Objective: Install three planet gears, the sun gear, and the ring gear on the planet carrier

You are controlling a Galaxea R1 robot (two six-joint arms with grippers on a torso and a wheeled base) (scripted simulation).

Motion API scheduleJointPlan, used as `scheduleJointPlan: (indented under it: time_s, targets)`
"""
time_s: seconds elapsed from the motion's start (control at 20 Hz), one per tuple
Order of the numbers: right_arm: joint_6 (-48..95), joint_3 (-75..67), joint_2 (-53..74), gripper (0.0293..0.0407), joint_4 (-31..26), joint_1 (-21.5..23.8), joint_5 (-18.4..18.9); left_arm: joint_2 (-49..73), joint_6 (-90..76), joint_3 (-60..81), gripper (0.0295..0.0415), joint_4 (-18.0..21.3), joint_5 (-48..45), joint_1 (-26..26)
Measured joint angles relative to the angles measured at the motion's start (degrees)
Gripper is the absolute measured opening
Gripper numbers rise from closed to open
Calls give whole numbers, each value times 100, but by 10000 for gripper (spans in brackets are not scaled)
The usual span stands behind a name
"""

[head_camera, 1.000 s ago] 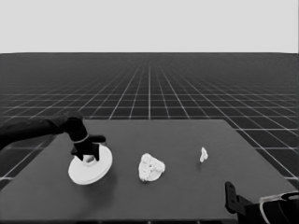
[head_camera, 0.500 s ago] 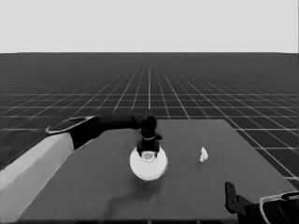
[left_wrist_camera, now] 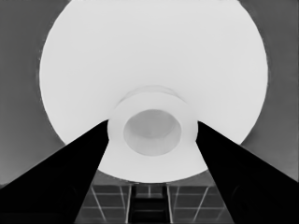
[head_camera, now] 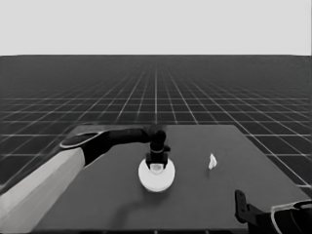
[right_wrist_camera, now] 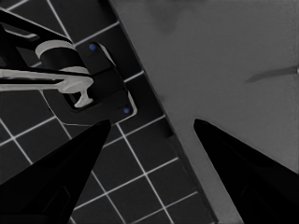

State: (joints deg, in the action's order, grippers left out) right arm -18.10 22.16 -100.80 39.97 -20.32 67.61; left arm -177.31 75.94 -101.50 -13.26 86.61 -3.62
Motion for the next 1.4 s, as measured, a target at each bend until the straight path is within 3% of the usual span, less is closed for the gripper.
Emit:
scheduleJointPlan:
  time_s: [1.4]
  targets:
    - [0,0,0,385,0,0,0,5,-1135,-22,348,-18,-6,-102]
